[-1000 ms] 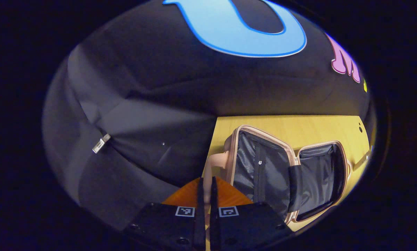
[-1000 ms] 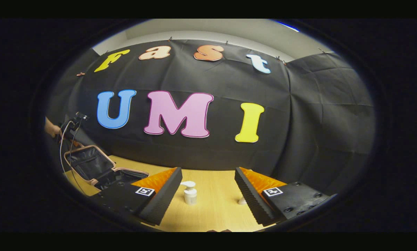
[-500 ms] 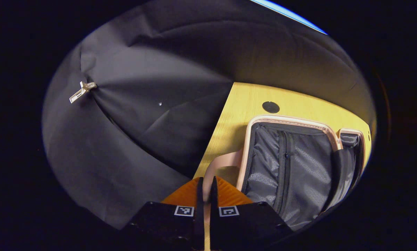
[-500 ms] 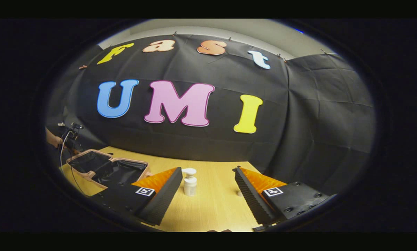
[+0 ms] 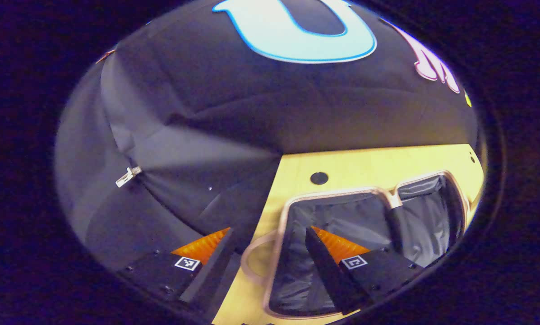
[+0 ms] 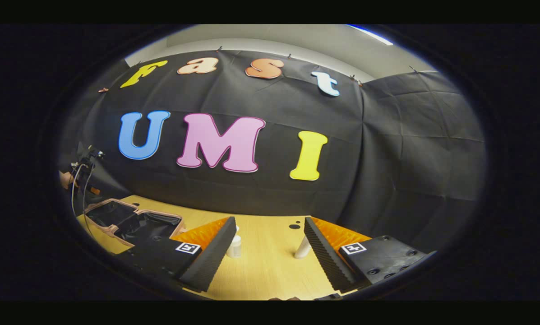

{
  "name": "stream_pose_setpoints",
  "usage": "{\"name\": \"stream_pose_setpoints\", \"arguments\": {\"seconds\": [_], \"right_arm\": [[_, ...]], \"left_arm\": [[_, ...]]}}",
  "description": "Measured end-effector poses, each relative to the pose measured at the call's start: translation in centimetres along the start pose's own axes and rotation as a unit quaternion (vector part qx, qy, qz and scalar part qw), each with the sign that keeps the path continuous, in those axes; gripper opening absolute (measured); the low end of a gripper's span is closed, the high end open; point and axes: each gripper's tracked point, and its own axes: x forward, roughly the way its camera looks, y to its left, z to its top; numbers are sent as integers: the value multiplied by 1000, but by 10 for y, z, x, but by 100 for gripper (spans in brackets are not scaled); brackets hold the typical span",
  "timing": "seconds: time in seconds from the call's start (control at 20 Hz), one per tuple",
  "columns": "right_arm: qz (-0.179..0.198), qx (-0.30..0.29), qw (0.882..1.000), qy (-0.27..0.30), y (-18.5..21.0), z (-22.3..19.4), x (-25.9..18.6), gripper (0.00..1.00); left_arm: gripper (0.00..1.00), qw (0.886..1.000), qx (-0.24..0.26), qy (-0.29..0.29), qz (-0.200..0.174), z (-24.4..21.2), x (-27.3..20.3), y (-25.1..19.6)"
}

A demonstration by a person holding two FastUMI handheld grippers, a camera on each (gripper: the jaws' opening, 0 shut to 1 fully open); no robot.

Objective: First open the suitcase, pack the skin care products into it, and then close the suitcase.

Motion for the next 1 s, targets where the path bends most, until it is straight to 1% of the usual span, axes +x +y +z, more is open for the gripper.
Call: {"name": "stream_pose_setpoints", "arguments": {"seconds": [0.1, 0.15, 0.2, 0.25, 0.35, 0.4, 0.45, 0.6, 0.75, 0.8, 0.85, 0.9, 1.0], "right_arm": [[1, -5, 1000, -2, -11, -1, 1, 95], [-1, -4, 1000, -2, -18, -3, 3, 95], [-3, -1, 1000, -1, -27, -5, 6, 96], [-3, 4, 1000, 0, -34, -9, 9, 96], [3, 7, 1000, 8, -47, -22, 17, 96], [7, 4, 1000, 10, -54, -28, 21, 96], [7, 3, 1000, 11, -63, -33, 27, 96], [18, 17, 999, 28, -84, -57, 41, 97], [28, 24, 998, 42, -106, -79, 54, 97], [33, 23, 998, 48, -113, -88, 57, 94], [36, 22, 998, 56, -119, -97, 60, 96], [40, 22, 997, 62, -125, -105, 62, 97], [45, 17, 996, 69, -135, -116, 67, 97]], "left_arm": [[98, 997, -13, -64, -43, 26, -36, -52], [98, 994, -27, -85, -65, 34, -55, -86], [98, 990, -42, -105, -83, 40, -77, -118], [98, 987, -61, -120, -92, 44, -94, -148], [98, 980, -103, -120, -117, 37, -124, -217], [98, 977, -118, -120, -134, 31, -135, -250], [98, 975, -122, -126, -139, 24, -144, -280], [98, 976, -104, -130, -143, 2, -178, -344], [98, 971, -111, -135, -164, -8, -190, -410], [98, 969, -113, -136, -173, -11, -192, -432], [99, 968, -110, -137, -182, -13, -195, -458], [98, 967, -100, -138, -189, -18, -196, -479], [97, 967, -64, -133, -207, -35, -193, -521]]}}
